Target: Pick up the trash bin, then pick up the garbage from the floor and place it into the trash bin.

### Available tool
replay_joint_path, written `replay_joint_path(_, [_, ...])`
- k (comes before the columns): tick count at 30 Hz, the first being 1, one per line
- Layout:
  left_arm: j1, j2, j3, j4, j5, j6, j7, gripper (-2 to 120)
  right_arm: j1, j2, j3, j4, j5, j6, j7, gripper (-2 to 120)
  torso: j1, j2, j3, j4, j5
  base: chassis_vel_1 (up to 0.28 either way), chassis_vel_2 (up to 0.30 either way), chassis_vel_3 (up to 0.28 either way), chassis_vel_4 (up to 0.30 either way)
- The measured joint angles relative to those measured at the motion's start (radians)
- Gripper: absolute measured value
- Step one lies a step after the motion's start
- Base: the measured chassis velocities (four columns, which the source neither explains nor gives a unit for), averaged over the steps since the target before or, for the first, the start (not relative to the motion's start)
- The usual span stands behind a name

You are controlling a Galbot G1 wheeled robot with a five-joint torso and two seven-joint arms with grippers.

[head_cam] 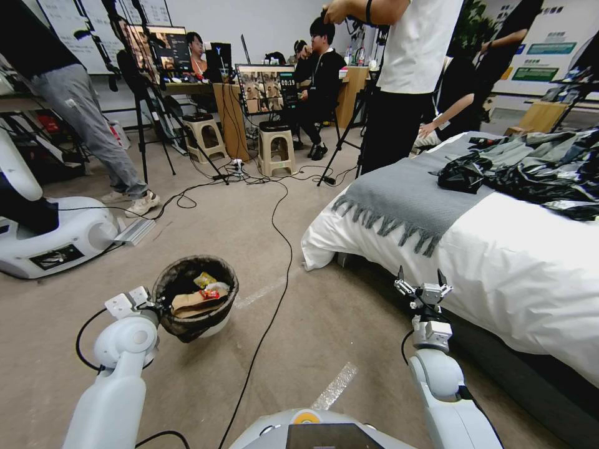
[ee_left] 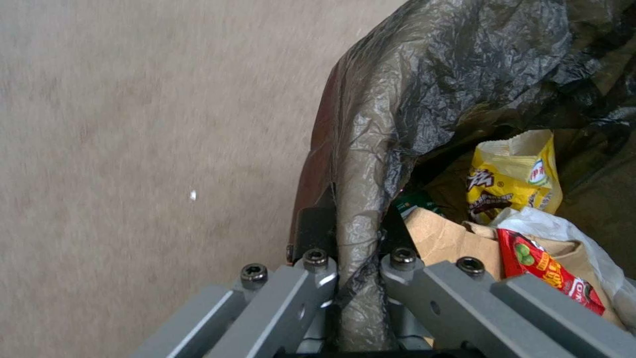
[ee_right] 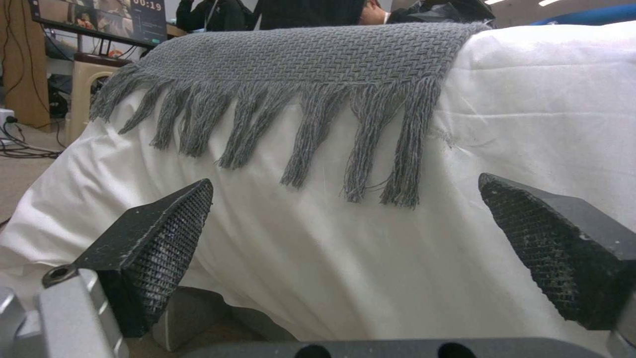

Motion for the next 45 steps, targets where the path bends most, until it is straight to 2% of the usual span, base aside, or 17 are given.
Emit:
replay_joint_path(3, [-0.006,-0.001,0.002,0.01,-0.019,0.0,-0.014,0,0.0,0.001,0.0,-0.001,-0.001,0.001,0.0,100,0.0,0.0,0.0,-0.0001,0.0,0.0,0.0,0.0,0.0])
replay_joint_path(8, [-0.059,-0.006,0.01,0.126,-0.113,-0.001,-0.087,0,-0.002,0.008,-0.004,-0.009,-0.008,0.007,0.002,100,0.0,0.0,0.0,0.0003,0.0007,0.0,0.0,0.0,0.0])
replay_joint_path(17, [-0.066,-0.003,0.006,0.168,-0.118,-0.002,-0.089,1,-0.001,0.011,-0.005,-0.017,-0.012,0.009,0.004,100,0.0,0.0,-0.001,-0.0003,0.0019,0.0,0.0,0.0,0.0])
replay_joint_path(21, [-0.044,0.001,0.008,0.129,-0.103,-0.002,-0.089,13,0.0,0.01,-0.006,-0.019,-0.012,0.009,0.004,100,0.0,0.0,0.0,0.0001,-0.002,0.0,0.0,0.0,0.0])
replay_joint_path(22, [-0.036,0.002,0.009,0.087,-0.092,0.0,-0.088,21,0.001,0.01,-0.006,-0.019,-0.012,0.008,0.004,100,0.0,0.0,0.0,-0.0003,-0.0037,0.0,0.0,0.0,0.0])
replay_joint_path(25, [-0.029,0.005,0.006,0.045,-0.064,0.0,-0.083,26,0.001,0.01,-0.006,-0.019,-0.012,0.008,0.004,100,0.0,0.0,0.0,-0.0005,-0.0013,0.0,0.0,0.0,0.0])
replay_joint_path(26, [-0.023,0.008,0.006,0.001,-0.037,0.0,-0.081,34,0.001,0.01,-0.007,-0.019,-0.012,0.008,0.004,100,0.0,0.0,0.0,-0.0007,-0.0004,0.0,0.0,0.0,0.0])
replay_joint_path(32, [-0.002,0.009,0.007,-0.103,0.067,0.001,-0.051,55,0.0,0.01,-0.007,-0.02,-0.011,0.008,0.004,100,0.0,0.0,0.0,-0.0004,-0.0002,0.0,0.0,0.0,0.0])
replay_joint_path(33, [0.002,0.008,0.007,-0.111,0.091,0.001,-0.036,56,0.0,0.01,-0.007,-0.02,-0.011,0.008,0.004,100,0.0,0.0,0.0,-0.0003,-0.0003,0.0,0.0,0.0,0.0])
replay_joint_path(35, [0.046,0.001,0.014,-0.186,0.331,-0.041,0.19,68,0.0,0.011,-0.006,-0.02,-0.01,0.01,0.005,100,0.0,0.0,0.0,-0.0001,0.0,0.0,0.0,0.0,0.0])
replay_joint_path(36, [0.046,0.001,0.014,-0.186,0.331,-0.041,0.19,68,0.0,0.011,-0.006,-0.02,-0.01,0.01,0.005,100,0.0,0.0,0.0,-0.0001,0.0,0.0,0.0,0.0,0.0])
replay_joint_path(37, [0.056,0.001,0.017,-0.197,0.385,-0.059,0.237,71,0.001,0.011,-0.006,-0.02,-0.009,0.012,0.006,100,0.0,0.0,0.0,0.0,0.0,0.0,0.0,0.0,0.0])
replay_joint_path(38, [0.089,-0.002,0.031,-0.238,0.582,-0.15,0.413,81,0.004,0.015,-0.006,-0.019,-0.007,0.028,0.01,100,0.0,0.0,0.0,-0.0001,0.0001,0.0,0.0,0.0,0.0])
replay_joint_path(39, [0.1,-0.003,0.041,-0.254,0.631,-0.188,0.466,84,0.005,0.018,-0.007,-0.019,-0.003,0.035,0.013,100,0.0,0.0,0.0,0.0,0.0001,0.0,0.0,0.0,0.0])
replay_joint_path(40, [0.1,-0.003,0.041,-0.254,0.631,-0.188,0.466,84,0.005,0.018,-0.007,-0.019,-0.003,0.035,0.013,100,0.0,0.0,0.0,0.0,0.0001,0.0,0.0,0.0,0.0])
replay_joint_path(43, [0.137,-0.012,0.083,-0.285,0.759,-0.321,0.62,97,-0.003,0.027,-0.013,-0.01,0.001,0.044,0.015,100,0.0,0.0,0.0,-0.0001,0.0002,0.0,0.0,0.0,0.0])
replay_joint_path(45, [0.143,-0.015,0.094,-0.286,0.783,-0.345,0.642,99,-0.004,0.029,-0.014,-0.009,0.001,0.046,0.015,100,0.0,0.0,0.0,-0.0001,0.0002,0.0,0.0,0.0,0.0])
